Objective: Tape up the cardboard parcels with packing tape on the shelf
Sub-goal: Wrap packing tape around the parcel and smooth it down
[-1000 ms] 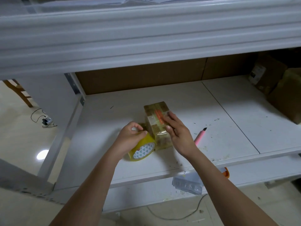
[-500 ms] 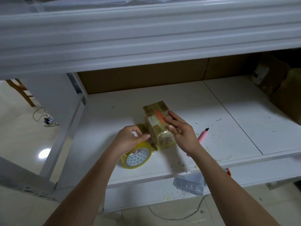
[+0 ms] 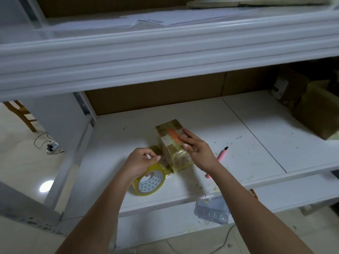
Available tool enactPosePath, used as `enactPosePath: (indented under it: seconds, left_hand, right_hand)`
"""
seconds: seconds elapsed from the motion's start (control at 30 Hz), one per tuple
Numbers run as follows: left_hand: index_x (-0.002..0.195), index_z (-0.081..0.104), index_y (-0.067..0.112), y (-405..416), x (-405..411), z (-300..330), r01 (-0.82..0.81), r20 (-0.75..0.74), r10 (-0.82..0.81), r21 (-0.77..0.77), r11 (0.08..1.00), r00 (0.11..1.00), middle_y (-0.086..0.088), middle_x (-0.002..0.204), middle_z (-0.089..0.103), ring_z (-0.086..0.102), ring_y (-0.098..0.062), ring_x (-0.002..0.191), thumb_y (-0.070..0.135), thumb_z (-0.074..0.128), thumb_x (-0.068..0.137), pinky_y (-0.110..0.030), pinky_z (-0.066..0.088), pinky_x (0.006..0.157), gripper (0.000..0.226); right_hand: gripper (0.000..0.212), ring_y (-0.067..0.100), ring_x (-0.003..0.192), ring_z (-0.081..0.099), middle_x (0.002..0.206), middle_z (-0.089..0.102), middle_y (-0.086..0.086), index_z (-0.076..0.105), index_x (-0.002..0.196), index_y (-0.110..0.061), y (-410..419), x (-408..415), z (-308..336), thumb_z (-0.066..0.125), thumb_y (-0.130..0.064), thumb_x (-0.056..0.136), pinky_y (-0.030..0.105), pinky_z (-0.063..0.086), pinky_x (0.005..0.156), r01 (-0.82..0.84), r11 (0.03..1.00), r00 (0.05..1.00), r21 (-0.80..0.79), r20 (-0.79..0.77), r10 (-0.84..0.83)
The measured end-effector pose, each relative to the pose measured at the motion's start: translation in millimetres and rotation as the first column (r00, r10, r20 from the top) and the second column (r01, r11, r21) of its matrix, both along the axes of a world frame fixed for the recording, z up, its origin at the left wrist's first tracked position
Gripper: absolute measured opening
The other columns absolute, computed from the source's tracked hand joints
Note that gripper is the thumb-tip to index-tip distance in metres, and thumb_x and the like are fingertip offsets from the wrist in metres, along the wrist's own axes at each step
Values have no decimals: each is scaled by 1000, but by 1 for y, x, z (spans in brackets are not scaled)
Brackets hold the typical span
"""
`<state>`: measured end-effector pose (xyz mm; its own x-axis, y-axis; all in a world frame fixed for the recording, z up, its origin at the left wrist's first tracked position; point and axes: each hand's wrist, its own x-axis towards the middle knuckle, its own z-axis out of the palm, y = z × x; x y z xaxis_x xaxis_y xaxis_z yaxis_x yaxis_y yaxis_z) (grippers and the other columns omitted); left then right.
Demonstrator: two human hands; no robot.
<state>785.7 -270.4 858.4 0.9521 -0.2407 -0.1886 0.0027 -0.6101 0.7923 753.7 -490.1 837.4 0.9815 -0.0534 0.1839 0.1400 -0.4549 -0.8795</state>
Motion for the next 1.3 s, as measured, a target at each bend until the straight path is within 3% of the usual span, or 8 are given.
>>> enactPosePath:
  seconds: [0.2, 0.3, 0.43, 0.6, 0.83, 0.97, 1.07, 1.3]
  left_hand:
    - [79, 70, 14, 0, -9, 1, -23, 10, 23, -28, 999, 1000, -2, 62, 54, 55, -15, 55, 33, 73, 87, -25, 46, 44, 20]
    - [80, 69, 15, 3, -10, 1, -33, 0, 33, -55, 998, 999, -4, 63, 58, 56, -15, 52, 35, 71, 88, -26, 46, 46, 21]
    - [83, 70, 19, 6, -13, -2, -53, -12, 52, -32, 998, 999, -19, 79, 66, 58, -19, 58, 33, 67, 91, -30, 48, 51, 17]
    - [91, 68, 20, 3, -16, 10, -52, -61, 52, 5, 999, 997, -9, 85, 71, 65, -20, 49, 26, 57, 97, -26, 51, 61, 14]
    - [95, 67, 16, 5, -17, 15, -36, -96, 35, -10, 999, 995, -10, 85, 74, 65, -21, 47, 29, 62, 96, -24, 51, 58, 14]
    - [94, 68, 14, 4, -14, 15, -30, -102, 28, -19, 999, 994, -11, 84, 74, 67, -23, 52, 27, 66, 93, -25, 52, 55, 13]
    - [94, 70, 12, 0, -13, 13, -17, -95, 14, -34, 999, 995, -14, 87, 74, 68, -20, 68, 24, 71, 89, -25, 53, 61, 13]
    - [93, 72, 14, 11, -3, 10, -42, -104, 34, -77, 996, 994, -11, 90, 74, 69, -18, 74, 27, 71, 89, -23, 51, 65, 14]
  right_hand:
    - [33, -1, 133, 37, 146, 43, -16, 59, 132, -33, -33, -32, -3, 48, -32, 101, 8, 25, 99, 122, 986, 991, 111, 38, -127]
    - [41, 28, 120, 45, 121, 53, 6, 61, 130, -19, -68, -47, -30, 48, 0, 96, 11, 34, 89, 293, 908, 955, -300, 53, -291]
    - [40, 31, 113, 38, 116, 47, 13, 53, 138, -26, -83, -59, -50, 50, -19, 99, 38, 47, 74, 119, 607, 937, -786, -114, -332]
    - [30, 20, 64, 57, 64, 58, -1, 71, 67, -17, -86, -56, -51, 92, -14, 46, 28, 45, 52, 215, 353, 973, -911, 171, -154]
    - [18, 19, 60, 51, 75, 59, 0, 59, 86, -12, -66, -63, -13, 68, -7, 72, 28, 43, 51, 488, 726, 851, -484, 448, -274]
    - [12, 7, 72, 59, 82, 64, 0, 64, 87, -9, -4, -56, 36, 52, -9, 85, 14, 45, 62, 233, 972, 842, -13, 503, -195]
    - [9, 12, 77, 65, 83, 67, 2, 65, 86, -9, 34, -46, 43, 59, -14, 91, 24, 52, 64, 17, 985, 922, 173, 378, -82]
    - [13, 14, 83, 68, 93, 70, -5, 68, 105, -18, 35, -26, 20, 66, -23, 93, 31, 58, 67, 74, 960, 976, 269, 179, -125]
